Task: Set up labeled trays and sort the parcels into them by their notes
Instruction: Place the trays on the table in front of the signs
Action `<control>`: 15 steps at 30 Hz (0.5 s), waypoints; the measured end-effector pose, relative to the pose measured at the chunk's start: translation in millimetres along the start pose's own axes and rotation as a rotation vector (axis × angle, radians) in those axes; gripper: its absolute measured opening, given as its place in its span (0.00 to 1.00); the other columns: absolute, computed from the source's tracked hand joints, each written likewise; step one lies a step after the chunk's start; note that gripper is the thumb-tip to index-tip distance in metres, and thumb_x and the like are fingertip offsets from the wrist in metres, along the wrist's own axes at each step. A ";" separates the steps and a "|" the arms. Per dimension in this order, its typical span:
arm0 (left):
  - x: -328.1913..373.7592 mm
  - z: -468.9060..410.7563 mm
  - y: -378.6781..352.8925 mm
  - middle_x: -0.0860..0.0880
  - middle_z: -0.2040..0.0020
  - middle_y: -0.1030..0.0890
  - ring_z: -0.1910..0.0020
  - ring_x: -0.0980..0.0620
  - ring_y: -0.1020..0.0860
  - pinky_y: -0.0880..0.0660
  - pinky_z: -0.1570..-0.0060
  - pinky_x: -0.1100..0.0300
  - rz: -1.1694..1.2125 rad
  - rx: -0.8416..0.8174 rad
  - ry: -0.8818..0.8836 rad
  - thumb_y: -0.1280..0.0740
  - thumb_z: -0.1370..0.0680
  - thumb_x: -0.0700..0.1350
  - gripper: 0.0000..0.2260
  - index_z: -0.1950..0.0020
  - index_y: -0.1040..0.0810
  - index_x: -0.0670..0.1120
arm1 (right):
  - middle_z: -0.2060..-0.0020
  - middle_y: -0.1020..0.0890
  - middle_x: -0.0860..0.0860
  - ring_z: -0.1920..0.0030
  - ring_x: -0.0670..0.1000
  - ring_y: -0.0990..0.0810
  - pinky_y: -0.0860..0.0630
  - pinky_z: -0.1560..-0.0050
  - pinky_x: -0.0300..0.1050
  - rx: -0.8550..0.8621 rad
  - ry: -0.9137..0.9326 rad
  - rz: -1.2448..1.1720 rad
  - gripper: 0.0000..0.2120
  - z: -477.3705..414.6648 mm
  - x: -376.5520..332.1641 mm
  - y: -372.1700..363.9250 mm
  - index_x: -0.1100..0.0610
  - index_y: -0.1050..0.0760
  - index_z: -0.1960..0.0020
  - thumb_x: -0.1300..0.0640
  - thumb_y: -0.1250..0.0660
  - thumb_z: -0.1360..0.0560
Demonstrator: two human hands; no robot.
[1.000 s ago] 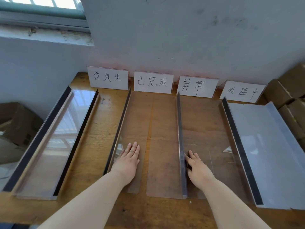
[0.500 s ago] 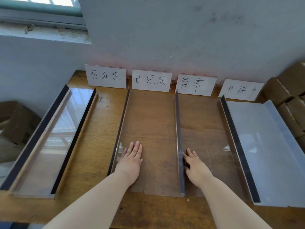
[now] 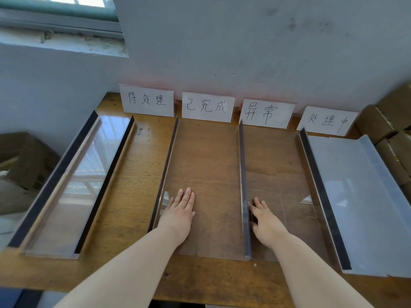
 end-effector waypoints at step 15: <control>1.7 -1.3 -1.5 0.49 0.23 0.66 0.24 0.49 0.64 0.61 0.27 0.54 -0.027 -0.004 -0.002 0.56 0.15 0.49 0.25 0.23 0.64 0.45 | 0.23 0.56 0.46 0.23 0.48 0.59 0.52 0.25 0.47 0.036 0.053 0.014 0.31 8.9 4.8 0.0 0.47 0.53 0.22 0.54 0.41 0.20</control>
Point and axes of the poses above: each hand's wrist, its own z-axis away from the middle knuckle, its own y-axis out of the back of the hand, x = y × z, the point moved 1 cm from there along -z, towards the middle knuckle
